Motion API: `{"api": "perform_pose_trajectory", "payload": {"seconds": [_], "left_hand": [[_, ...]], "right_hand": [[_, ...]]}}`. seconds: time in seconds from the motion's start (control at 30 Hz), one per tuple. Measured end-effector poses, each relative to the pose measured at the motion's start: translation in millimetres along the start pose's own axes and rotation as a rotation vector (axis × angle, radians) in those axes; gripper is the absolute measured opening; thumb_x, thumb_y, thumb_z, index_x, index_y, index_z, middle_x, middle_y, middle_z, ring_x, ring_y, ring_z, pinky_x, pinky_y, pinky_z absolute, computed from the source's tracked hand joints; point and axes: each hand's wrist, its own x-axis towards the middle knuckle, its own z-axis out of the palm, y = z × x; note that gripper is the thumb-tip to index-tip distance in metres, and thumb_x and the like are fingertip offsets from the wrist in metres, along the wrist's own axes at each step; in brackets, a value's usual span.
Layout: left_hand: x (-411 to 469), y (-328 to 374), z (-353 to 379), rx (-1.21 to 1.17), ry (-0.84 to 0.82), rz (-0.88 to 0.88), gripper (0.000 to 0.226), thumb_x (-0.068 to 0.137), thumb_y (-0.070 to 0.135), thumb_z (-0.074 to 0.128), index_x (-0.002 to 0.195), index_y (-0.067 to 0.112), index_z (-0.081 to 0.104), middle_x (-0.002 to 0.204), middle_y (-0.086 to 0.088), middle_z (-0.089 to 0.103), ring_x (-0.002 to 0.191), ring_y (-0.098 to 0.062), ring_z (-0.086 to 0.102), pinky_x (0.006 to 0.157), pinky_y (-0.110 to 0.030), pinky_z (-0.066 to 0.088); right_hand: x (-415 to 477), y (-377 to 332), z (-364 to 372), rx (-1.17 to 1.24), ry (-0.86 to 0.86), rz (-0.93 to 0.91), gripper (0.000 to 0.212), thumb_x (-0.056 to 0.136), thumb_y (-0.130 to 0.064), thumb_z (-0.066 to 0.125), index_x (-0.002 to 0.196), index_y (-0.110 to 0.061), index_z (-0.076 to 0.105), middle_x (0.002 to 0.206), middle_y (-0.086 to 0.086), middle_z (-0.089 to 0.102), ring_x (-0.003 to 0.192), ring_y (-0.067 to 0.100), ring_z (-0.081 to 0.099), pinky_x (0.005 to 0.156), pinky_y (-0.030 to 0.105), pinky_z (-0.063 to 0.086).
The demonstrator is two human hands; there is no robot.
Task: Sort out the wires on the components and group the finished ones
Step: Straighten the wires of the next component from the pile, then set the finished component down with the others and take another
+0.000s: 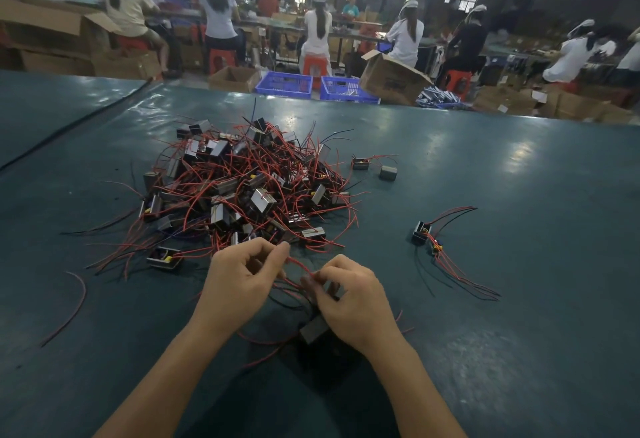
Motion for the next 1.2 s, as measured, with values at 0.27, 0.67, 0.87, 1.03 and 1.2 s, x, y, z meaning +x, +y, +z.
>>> {"api": "perform_pose_trajectory", "payload": {"seconds": [0.27,0.67,0.87,1.03,1.2], "left_hand": [[8,-8,-8,-0.087,0.19,-0.117,0.044,0.095,0.043,0.041,0.078,0.014,0.07,0.063,0.001,0.067,0.046,-0.009,0.049,0.055,-0.03,0.043],[3,-24,-8,0.34,0.133,0.034,0.044,0.094,0.047,0.043,0.072,0.016,0.065,0.054,0.003,0.055,0.049,-0.016,0.052,0.046,-0.04,0.045],[1,-19,-4,0.38,0.115,0.114,0.016,0.093,0.026,0.062,0.082,0.017,0.069,0.068,0.008,0.063,0.062,-0.013,0.06,0.055,-0.038,0.051],[5,-27,-11,0.566,0.244,0.116,0.008,0.085,0.015,0.072,0.092,0.012,0.071,0.097,0.0,0.066,0.09,-0.024,0.059,0.077,-0.042,0.052],[8,-42,-21,0.671,0.094,-0.077,0.041,0.08,0.032,0.077,0.117,0.018,0.066,0.115,-0.001,0.064,0.104,-0.027,0.054,0.089,-0.043,0.047]], "right_hand": [[10,22,-17,0.23,0.372,0.301,0.034,0.09,-0.025,0.07,0.059,-0.01,0.069,0.059,0.001,0.055,0.053,0.012,0.051,0.052,0.025,0.041],[17,40,-34,0.591,0.719,0.459,0.038,0.102,-0.028,0.05,0.069,-0.016,0.065,0.046,-0.005,0.054,0.046,0.009,0.052,0.048,0.021,0.047],[18,33,-40,0.572,0.783,0.393,0.032,0.1,-0.024,0.054,0.071,-0.015,0.064,0.053,-0.003,0.061,0.054,0.01,0.061,0.054,0.022,0.054],[18,36,-44,0.549,0.805,0.457,0.018,0.101,-0.021,0.051,0.092,-0.021,0.066,0.082,-0.003,0.071,0.076,0.007,0.066,0.048,0.019,0.05],[15,52,-44,0.502,0.712,0.543,0.024,0.103,-0.017,0.045,0.101,-0.035,0.061,0.109,-0.005,0.068,0.096,-0.001,0.064,0.052,0.019,0.054]]}}
